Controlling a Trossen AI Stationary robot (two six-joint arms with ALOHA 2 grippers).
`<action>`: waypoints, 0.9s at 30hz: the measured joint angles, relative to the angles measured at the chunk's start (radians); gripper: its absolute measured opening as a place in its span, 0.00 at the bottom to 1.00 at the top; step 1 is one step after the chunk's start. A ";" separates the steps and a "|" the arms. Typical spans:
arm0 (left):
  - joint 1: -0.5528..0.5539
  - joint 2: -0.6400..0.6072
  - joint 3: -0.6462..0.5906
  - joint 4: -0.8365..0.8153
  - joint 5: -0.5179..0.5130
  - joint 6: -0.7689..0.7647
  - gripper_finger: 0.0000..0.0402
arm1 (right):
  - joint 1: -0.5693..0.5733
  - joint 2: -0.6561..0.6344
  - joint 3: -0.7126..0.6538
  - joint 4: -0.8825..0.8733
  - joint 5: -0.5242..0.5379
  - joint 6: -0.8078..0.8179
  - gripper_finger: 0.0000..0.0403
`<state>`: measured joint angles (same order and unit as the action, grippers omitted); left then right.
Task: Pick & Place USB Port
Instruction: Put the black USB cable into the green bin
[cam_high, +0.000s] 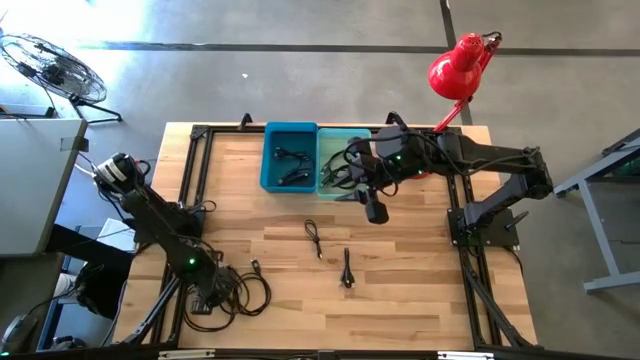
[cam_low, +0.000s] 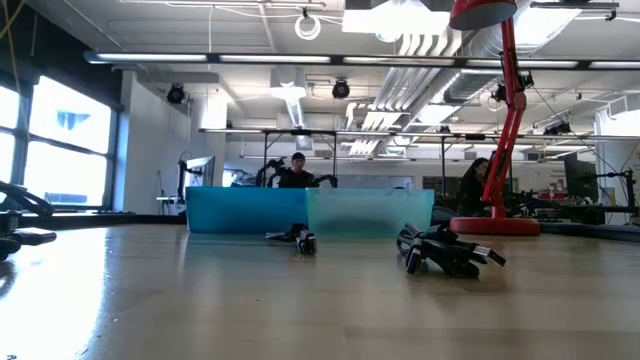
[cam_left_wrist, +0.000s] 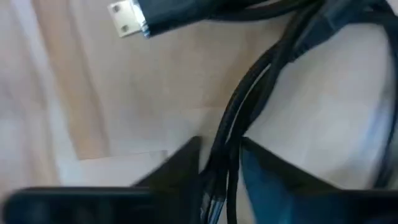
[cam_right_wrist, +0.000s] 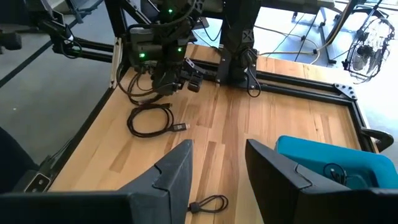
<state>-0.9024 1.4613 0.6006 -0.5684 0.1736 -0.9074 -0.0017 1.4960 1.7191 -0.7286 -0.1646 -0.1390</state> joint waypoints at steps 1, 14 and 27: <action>0.000 0.000 0.000 -0.006 -0.005 0.000 0.18 | 0.000 0.000 0.000 0.000 0.001 0.000 0.35; 0.001 -0.182 -0.013 -0.140 0.022 -0.023 0.01 | 0.003 0.000 0.000 -0.006 0.001 -0.078 0.35; 0.031 -0.605 0.155 -0.533 -0.407 -0.113 0.01 | 0.002 0.000 0.000 -0.007 0.248 -0.185 0.35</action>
<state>-0.8709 0.8560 0.7561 -1.1014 -0.2332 -1.0208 0.0005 1.4960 1.7191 -0.7357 0.0837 -0.3238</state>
